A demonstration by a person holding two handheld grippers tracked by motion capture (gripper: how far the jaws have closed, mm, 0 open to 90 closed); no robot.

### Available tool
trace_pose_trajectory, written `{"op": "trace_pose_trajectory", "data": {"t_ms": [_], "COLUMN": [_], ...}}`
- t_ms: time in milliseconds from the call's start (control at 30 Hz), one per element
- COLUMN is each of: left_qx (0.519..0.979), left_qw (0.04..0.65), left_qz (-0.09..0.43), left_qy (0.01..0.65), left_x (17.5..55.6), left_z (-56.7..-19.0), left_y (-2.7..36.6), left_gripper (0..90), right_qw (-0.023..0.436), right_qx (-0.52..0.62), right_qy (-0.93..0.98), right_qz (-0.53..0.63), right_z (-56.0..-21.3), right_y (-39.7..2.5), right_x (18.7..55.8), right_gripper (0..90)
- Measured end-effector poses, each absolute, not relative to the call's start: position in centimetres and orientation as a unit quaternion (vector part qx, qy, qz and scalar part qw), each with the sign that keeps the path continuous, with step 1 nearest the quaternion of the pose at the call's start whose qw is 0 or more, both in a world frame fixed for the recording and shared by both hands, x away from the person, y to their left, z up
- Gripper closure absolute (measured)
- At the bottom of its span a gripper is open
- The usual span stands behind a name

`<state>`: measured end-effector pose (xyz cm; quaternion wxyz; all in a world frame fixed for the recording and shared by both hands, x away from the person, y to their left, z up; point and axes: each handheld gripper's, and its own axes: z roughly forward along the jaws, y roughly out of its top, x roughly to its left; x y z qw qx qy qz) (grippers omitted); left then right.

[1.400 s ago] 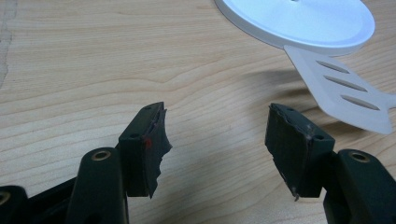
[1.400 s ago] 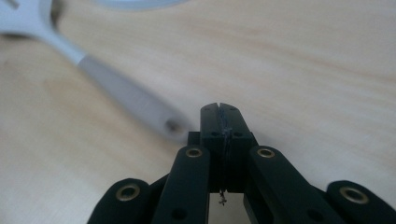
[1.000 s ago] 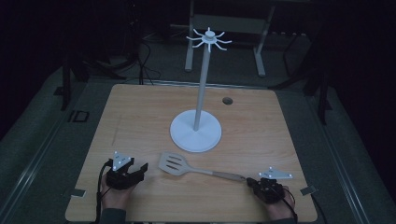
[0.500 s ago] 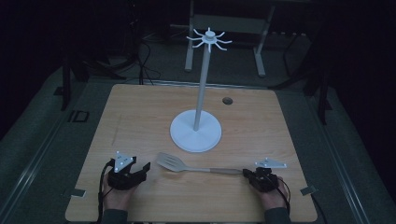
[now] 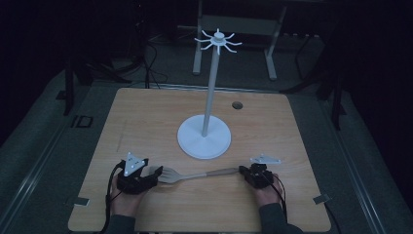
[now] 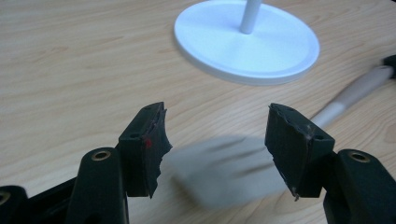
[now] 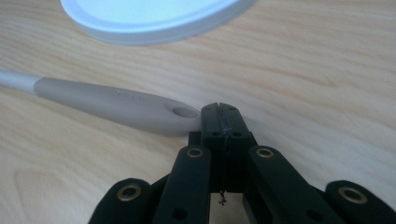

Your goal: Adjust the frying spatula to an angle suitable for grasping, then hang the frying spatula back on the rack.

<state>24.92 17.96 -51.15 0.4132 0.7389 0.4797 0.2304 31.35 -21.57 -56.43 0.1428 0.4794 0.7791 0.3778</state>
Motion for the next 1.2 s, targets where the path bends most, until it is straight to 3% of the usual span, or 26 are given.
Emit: {"op": "trace_pose_trajectory", "data": {"t_ms": [433, 1200], "left_qx": [0.763, 0.778], "left_qw": [0.405, 0.409], "left_qz": [0.215, 0.208], "left_qy": [0.455, 0.43], "left_x": [27.1, 28.8], "left_z": [-49.7, -47.7], "left_y": [16.7, 15.4], "left_gripper": [39.3, 39.8], "right_qw": [0.138, 0.161], "right_qx": [0.452, 0.469], "right_qy": [0.789, 0.763], "right_qz": [0.392, 0.415], "right_z": [-55.6, -53.9], "right_y": [-21.5, -26.9], "right_x": [31.1, 28.4], "right_gripper": [86.5, 79.6]}}
